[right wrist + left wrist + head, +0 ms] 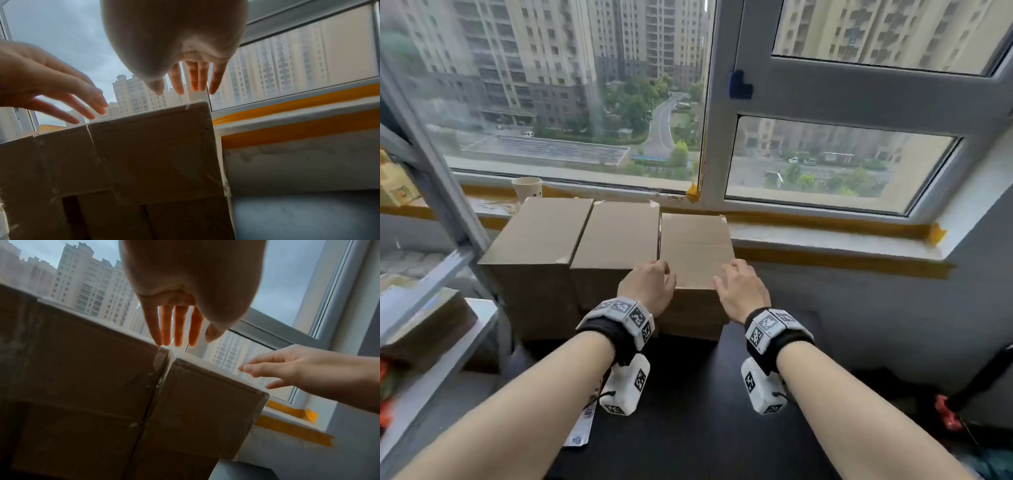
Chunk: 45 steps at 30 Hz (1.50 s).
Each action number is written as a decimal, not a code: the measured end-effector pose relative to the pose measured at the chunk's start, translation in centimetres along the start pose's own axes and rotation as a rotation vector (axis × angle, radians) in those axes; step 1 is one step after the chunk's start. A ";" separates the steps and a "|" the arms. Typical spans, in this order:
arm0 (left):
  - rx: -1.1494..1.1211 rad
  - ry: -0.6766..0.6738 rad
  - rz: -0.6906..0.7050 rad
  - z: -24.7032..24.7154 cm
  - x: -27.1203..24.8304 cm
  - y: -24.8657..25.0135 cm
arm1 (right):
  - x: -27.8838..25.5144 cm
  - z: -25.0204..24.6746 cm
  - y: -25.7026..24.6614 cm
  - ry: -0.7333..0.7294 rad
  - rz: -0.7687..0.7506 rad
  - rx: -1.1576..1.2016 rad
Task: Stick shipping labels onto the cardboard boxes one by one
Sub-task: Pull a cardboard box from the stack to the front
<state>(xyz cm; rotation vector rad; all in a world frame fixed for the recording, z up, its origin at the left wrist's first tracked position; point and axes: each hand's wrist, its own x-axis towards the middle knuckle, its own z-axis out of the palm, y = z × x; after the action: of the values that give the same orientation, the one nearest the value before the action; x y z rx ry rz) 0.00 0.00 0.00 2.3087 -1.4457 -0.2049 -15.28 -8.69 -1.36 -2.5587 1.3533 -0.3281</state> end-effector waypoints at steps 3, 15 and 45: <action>-0.052 0.034 -0.077 1.2 -0.2 -0.4 | 0.3 0.6 1.2 0.018 0.049 0.093; -0.596 0.064 -0.295 4.0 0.3 -1.6 | 1.4 1.9 2.9 -0.054 0.276 0.867; -1.208 -0.579 -0.222 6.6 -8.1 2.5 | -16.2 -2.8 9.6 -0.016 0.510 1.272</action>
<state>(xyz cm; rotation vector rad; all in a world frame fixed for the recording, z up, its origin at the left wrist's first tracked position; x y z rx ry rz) -7.96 4.52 -5.69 1.3792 -0.8119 -1.4404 -32.54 -0.78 -3.04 -1.1470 1.1359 -0.7425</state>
